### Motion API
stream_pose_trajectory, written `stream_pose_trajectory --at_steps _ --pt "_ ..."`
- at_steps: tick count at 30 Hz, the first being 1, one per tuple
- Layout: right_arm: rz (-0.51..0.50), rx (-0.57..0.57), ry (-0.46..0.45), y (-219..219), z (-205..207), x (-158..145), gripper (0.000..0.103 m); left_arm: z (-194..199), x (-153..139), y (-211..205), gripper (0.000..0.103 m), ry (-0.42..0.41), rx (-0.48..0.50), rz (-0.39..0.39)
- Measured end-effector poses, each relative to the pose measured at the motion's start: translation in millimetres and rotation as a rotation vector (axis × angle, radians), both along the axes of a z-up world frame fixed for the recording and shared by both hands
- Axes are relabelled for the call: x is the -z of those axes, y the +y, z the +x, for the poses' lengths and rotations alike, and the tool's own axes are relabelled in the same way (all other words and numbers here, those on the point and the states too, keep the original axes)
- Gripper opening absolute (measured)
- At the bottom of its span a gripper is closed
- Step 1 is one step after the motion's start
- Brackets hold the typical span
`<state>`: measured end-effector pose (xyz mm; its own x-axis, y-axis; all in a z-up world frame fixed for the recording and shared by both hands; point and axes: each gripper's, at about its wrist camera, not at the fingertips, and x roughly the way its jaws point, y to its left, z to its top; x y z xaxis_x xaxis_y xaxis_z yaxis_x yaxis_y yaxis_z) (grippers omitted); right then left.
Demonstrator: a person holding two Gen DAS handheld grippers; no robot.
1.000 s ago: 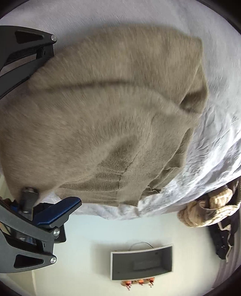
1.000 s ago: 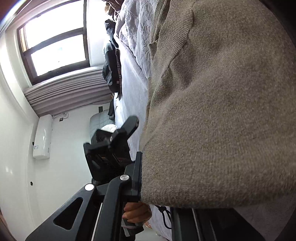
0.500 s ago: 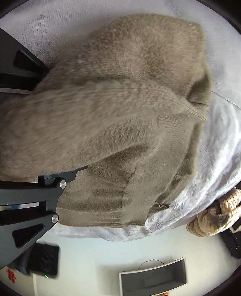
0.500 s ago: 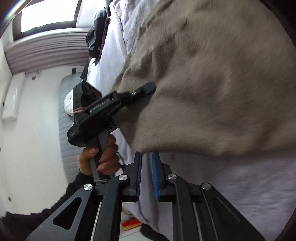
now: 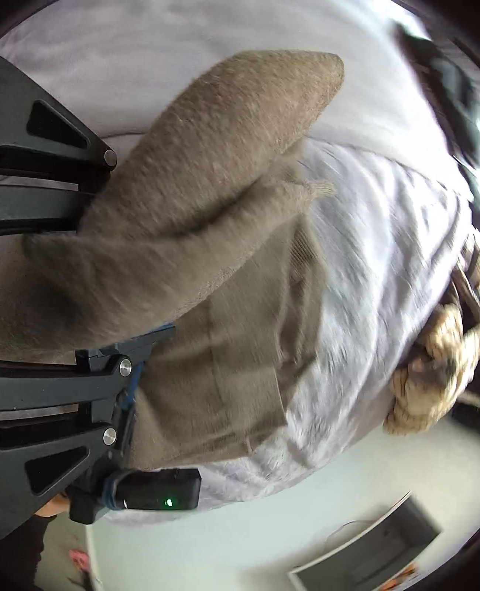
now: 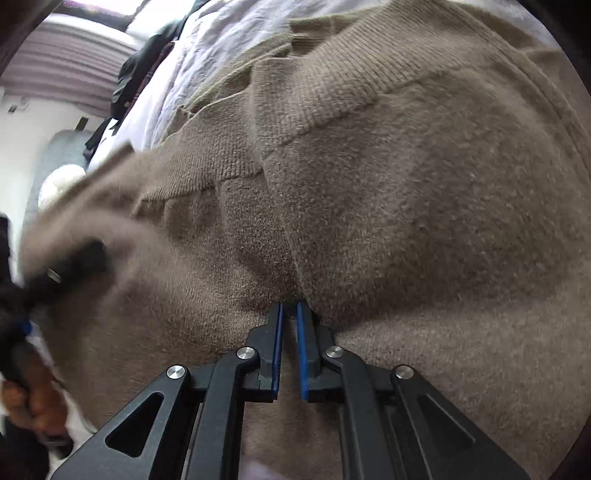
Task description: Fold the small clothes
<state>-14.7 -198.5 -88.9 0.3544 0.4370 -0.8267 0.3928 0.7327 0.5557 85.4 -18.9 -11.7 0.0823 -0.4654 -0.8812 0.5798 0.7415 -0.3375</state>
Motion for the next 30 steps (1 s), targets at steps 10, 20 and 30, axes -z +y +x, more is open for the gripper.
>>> stream_pose_trajectory --at_steps 10,20,30 --pt "0.272 0.268 -0.154 -99.9 -75.7 -27.3 0.015 -63.6 -49.6 -134.5 0.03 -0.173 0.346 0.08" --pt "0.511 0.479 -0.165 -157.7 -127.2 23.4 0.014 -123.4 -2.8 -207.1 0.052 -0.191 0.486 0.223" --pt "0.812 0.694 -0.281 -173.0 -162.4 57.5 0.033 -112.0 -53.0 -154.8 0.076 -0.249 0.338 0.011"
